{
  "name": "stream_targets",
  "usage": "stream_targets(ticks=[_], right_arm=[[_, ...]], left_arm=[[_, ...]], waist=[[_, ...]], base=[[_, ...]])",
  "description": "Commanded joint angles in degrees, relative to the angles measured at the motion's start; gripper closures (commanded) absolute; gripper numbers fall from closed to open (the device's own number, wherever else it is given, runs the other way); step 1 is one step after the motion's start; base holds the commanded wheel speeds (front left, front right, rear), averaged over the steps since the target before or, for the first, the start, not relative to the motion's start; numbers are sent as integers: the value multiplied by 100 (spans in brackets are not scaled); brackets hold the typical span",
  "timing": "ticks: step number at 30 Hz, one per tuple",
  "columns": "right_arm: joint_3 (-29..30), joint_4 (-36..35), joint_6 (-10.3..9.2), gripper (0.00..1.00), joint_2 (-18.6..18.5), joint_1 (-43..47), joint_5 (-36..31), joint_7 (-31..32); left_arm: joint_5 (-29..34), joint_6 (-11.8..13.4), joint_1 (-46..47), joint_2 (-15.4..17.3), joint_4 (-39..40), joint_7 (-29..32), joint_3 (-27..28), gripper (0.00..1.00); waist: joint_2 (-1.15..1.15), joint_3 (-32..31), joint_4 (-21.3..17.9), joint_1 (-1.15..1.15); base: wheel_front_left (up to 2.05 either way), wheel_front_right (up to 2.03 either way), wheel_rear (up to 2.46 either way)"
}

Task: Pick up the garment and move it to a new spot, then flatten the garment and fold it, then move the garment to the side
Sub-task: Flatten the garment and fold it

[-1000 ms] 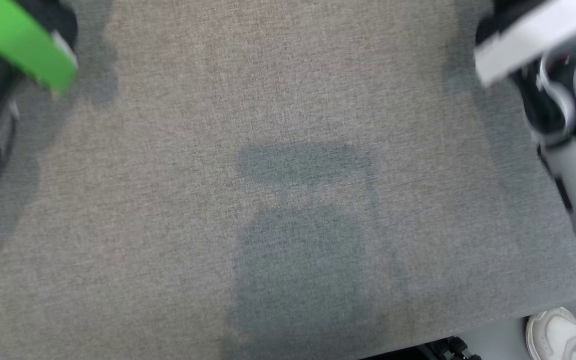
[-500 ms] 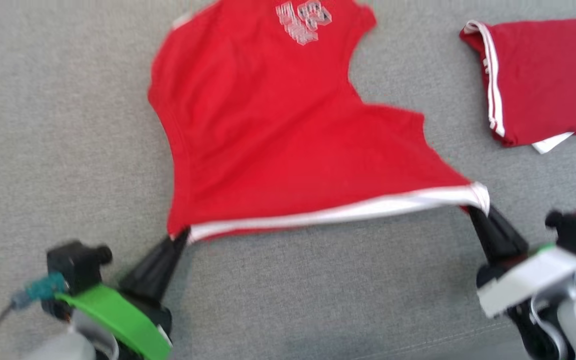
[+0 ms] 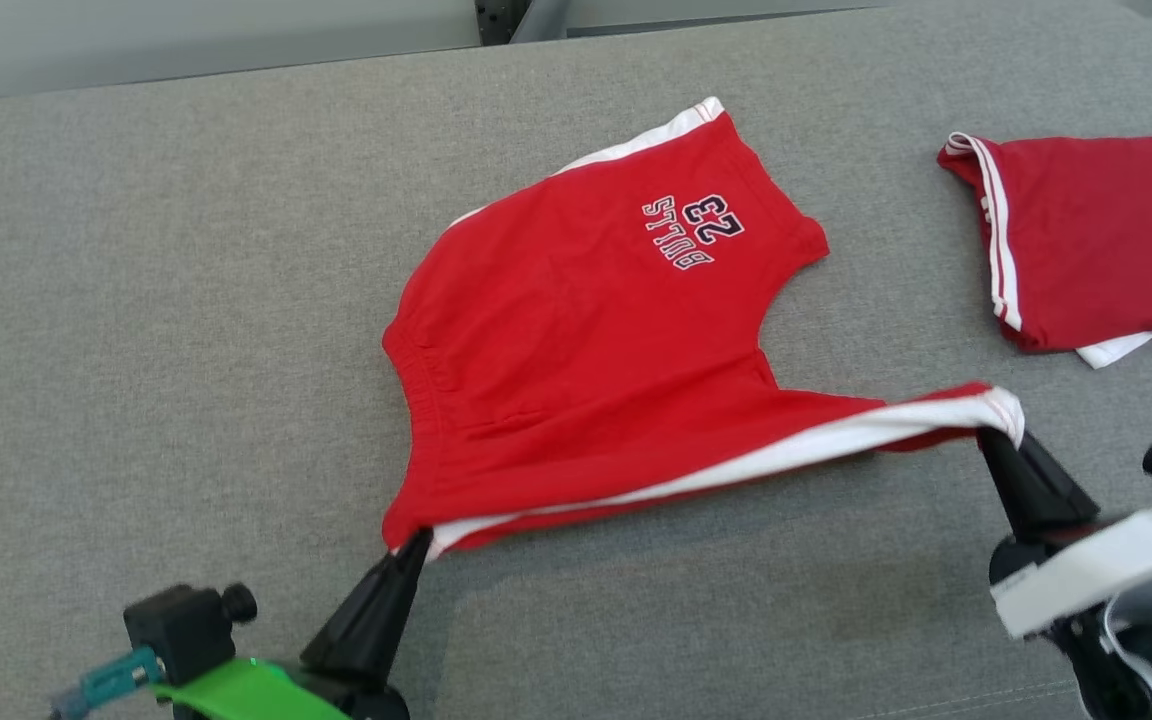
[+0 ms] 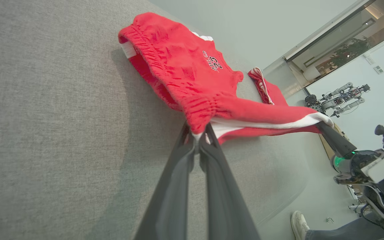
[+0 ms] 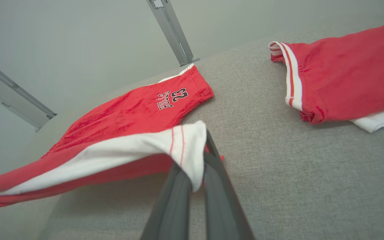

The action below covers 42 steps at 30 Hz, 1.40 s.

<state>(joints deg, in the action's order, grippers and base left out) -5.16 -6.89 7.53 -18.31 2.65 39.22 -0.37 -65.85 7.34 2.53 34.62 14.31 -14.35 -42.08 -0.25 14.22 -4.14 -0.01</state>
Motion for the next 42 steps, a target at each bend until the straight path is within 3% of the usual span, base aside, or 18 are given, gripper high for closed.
stream_targets(ticks=[1, 8, 15, 23, 34, 35, 36, 37, 38, 42], right_arm=[[-23, 36, -8, 100, -51, -282, 25, 97], [-347, 821, -6, 100, -226, -2423, 44, 706], [-819, 2101, -6, 100, -148, -4099, -102, 700], [-1461, 3503, -6, 100, -36, -5179, -100, 416], [-2012, 4735, -6, 100, -10, -5912, -206, -97], [-2032, 4860, -6, 79, 7, -5957, -270, -230], [-2024, 4986, -6, 0, 37, -5995, -294, -344], [-2012, 5116, -6, 0, 71, -6027, -347, -481], [-2019, 5238, -6, 0, 100, -6062, -386, -604], [-2121, 5488, -6, 0, 185, -6136, -503, -997]], left_arm=[[-96, -23, 290, -40, 35, 73, 99, 100], [-147, 282, 1846, -157, -148, 1034, 307, 100], [185, 559, 3368, -402, -1081, 1827, 223, 100], [340, 501, 4204, -897, -2349, 1985, 104, 100], [498, 302, 4508, -1181, -3357, 1843, -69, 100], [499, 270, 4522, -1227, -3462, 1830, -96, 97], [508, 253, 4533, -1275, -3562, 1803, -111, 75], [511, 244, 4547, -1326, -3657, 1752, -102, 46], [522, 231, 4565, -1365, -3744, 1701, -94, 0], [576, 143, 4589, -1459, -3988, 1481, -96, 0]], waist=[[25, 282, 126, 1], [25, 1264, 449, 1], [25, 1663, 691, 1], [25, 1673, 774, 1], [25, 1549, 836, 1], [25, 1525, 844, 1], [25, 1507, 850, 1], [25, 1493, 855, 1], [25, 1477, 859, 1], [25, 1381, 852, 1]], base=[[0, 0, 0], [0, 0, 0], [0, 0, 0], [0, 0, 0], [0, 0, 0], [0, 0, 0], [0, 0, 0], [0, 0, 0], [0, 0, 0], [0, 0, 0]])
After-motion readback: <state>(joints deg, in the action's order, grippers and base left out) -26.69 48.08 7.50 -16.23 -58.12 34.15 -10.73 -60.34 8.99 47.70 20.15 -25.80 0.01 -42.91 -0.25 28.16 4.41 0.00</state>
